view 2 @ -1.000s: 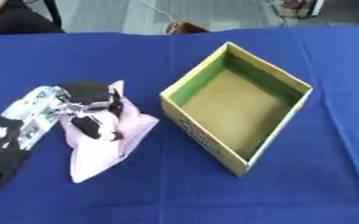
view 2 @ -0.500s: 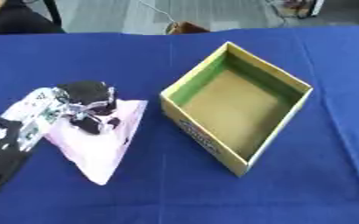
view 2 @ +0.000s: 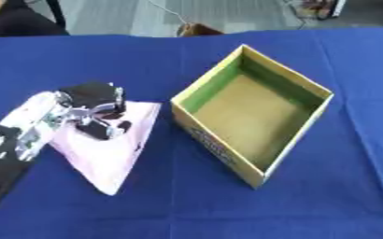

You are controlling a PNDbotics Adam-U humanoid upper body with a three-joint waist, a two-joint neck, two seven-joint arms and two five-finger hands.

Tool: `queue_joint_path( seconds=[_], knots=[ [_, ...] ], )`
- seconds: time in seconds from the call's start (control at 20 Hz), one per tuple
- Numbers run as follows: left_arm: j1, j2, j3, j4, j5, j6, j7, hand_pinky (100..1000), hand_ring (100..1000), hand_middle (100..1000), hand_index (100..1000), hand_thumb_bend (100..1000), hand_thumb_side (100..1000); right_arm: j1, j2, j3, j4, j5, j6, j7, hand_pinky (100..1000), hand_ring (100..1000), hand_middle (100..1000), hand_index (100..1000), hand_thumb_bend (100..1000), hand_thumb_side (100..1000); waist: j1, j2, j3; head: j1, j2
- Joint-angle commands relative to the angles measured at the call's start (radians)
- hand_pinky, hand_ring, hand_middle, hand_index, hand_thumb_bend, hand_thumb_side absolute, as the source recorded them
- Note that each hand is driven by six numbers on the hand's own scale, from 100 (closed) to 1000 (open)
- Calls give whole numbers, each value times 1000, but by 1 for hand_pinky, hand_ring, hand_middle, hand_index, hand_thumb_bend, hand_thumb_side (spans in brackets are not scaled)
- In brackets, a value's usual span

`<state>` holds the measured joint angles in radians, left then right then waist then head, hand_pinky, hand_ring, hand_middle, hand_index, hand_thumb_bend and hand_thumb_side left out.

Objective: Pick up objects on the table and place them in the box.

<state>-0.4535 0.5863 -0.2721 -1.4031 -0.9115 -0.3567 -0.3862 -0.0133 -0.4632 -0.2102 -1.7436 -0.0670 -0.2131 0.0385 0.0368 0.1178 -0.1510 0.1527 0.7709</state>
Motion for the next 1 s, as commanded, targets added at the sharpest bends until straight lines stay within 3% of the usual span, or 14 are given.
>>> queue_joint_path(
  seconds=[0.05,0.4,0.8,1.0],
  knots=[
    [-11,32,7,-22,13,7,0,100,100,100,103,100,247,-1,-22,-8,-10,0,0,0,489,610,801,923,605,764,-1,-12,1,1,-1],
    [-19,61,3,-46,31,0,-9,100,100,100,103,100,246,-1,-23,-9,-10,0,0,-1,489,610,802,923,605,764,-1,-12,-1,0,-1],
    [-71,301,2,-191,245,-26,-65,100,100,100,103,100,247,2,-34,-12,-11,4,0,-4,489,610,802,923,605,765,14,-15,0,-5,-1],
    [-93,353,15,-261,333,-1,-96,100,100,100,103,100,247,2,-36,-11,-10,5,1,-2,489,610,802,923,606,777,17,-17,3,-7,-1]
  ],
)
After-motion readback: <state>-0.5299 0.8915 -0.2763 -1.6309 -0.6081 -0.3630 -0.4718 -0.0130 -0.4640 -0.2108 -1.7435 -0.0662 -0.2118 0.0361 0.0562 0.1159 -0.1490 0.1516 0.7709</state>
